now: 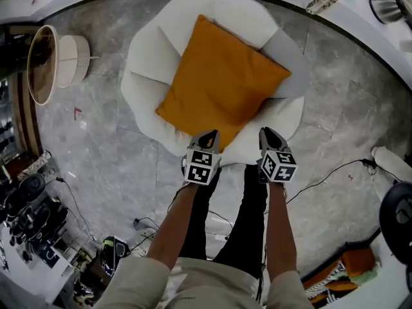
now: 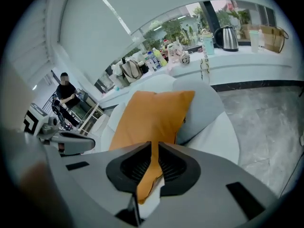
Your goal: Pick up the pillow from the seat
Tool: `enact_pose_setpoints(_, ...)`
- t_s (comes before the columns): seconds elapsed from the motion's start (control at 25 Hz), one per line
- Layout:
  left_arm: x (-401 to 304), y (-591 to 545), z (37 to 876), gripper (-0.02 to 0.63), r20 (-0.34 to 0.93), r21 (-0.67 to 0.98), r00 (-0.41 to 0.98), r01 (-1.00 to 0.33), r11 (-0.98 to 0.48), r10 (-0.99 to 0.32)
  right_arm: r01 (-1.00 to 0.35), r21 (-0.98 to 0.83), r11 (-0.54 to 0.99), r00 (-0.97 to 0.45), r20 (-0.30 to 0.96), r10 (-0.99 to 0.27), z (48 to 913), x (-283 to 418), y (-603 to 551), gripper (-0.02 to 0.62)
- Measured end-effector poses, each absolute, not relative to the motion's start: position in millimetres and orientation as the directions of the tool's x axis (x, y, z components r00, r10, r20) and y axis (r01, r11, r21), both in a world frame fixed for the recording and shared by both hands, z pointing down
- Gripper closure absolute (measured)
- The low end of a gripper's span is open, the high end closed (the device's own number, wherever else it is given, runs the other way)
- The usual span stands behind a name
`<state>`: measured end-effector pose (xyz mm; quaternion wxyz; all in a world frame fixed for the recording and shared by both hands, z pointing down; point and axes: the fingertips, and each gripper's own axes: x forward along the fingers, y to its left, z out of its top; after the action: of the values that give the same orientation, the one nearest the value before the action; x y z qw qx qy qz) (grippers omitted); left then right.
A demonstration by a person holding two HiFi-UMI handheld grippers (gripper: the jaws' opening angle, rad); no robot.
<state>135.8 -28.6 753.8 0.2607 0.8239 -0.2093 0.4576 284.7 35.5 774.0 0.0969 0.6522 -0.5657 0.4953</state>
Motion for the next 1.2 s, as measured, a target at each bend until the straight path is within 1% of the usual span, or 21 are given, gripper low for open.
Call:
enact_pose_setpoints(0.08, 148, -26, 759, 0.597, 0.867, 0.234, 0.485, -0.593, -0.771, -0.110, -0.821, -0.454, -0.347, -0.151, 0.758, -0.634, 791, 295, 37, 0.573)
enact_pose_setpoints(0.16, 160, -24, 766, 0.597, 0.870, 0.241, 0.482, -0.601, -0.762, -0.105, -0.797, -0.488, -0.357, -0.182, 0.756, -0.629, 806, 303, 39, 0.498)
enact_pose_setpoints(0.24, 170, -28, 771, 0.597, 0.877, 0.232, 0.470, -0.589, -0.774, -0.095, -0.788, -0.512, -0.341, -0.218, 0.751, -0.623, 820, 304, 34, 0.449)
enact_pose_setpoints(0.32, 184, -34, 777, 0.597, 0.880, 0.221, 0.465, -0.580, -0.784, -0.096, -0.781, -0.539, -0.315, -0.258, 0.739, -0.622, 835, 308, 30, 0.418)
enact_pose_setpoints(0.4, 199, -39, 785, 0.597, 0.877, 0.222, 0.470, -0.584, -0.781, -0.102, -0.742, -0.593, -0.312, -0.299, 0.709, -0.638, 849, 312, 25, 0.385)
enact_pose_setpoints(0.56, 212, -42, 805, 0.597, 0.890, 0.181, 0.446, -0.539, -0.822, -0.097, -0.675, -0.670, -0.309, -0.336, 0.652, -0.680, 871, 311, 5, 0.345)
enact_pose_setpoints(0.64, 214, -40, 812, 0.597, 0.898, 0.160, 0.432, -0.505, -0.848, -0.087, -0.666, -0.686, -0.291, -0.354, 0.635, -0.686, 880, 306, -5, 0.327)
enact_pose_setpoints(0.76, 213, -37, 828, 0.597, 0.902, 0.165, 0.424, -0.503, -0.849, -0.076, -0.661, -0.702, -0.264, -0.382, 0.618, -0.687, 894, 298, -16, 0.290)
enact_pose_setpoints(0.88, 208, -35, 846, 0.597, 0.908, 0.169, 0.413, -0.513, -0.842, -0.069, -0.652, -0.719, -0.240, -0.396, 0.594, -0.700, 906, 293, -22, 0.214)
enact_pose_setpoints(0.92, 205, -36, 851, 0.597, 0.910, 0.168, 0.408, -0.515, -0.840, -0.068, -0.647, -0.730, -0.220, -0.408, 0.574, -0.710, 907, 289, -25, 0.183)
enact_pose_setpoints(1.0, 198, -40, 859, 0.597, 0.914, 0.163, 0.398, -0.527, -0.834, -0.073, -0.627, -0.761, -0.167, -0.442, 0.525, -0.728, 908, 278, -34, 0.145)
enact_pose_setpoints(1.08, 192, -43, 868, 0.597, 0.918, 0.160, 0.390, -0.538, -0.827, -0.076, -0.592, -0.794, -0.138, -0.469, 0.479, -0.742, 911, 270, -42, 0.122)
enact_pose_setpoints(1.2, 188, -45, 879, 0.597, 0.919, 0.164, 0.388, -0.540, -0.826, -0.071, -0.547, -0.825, -0.145, -0.479, 0.450, -0.754, 920, 268, -55, 0.098)
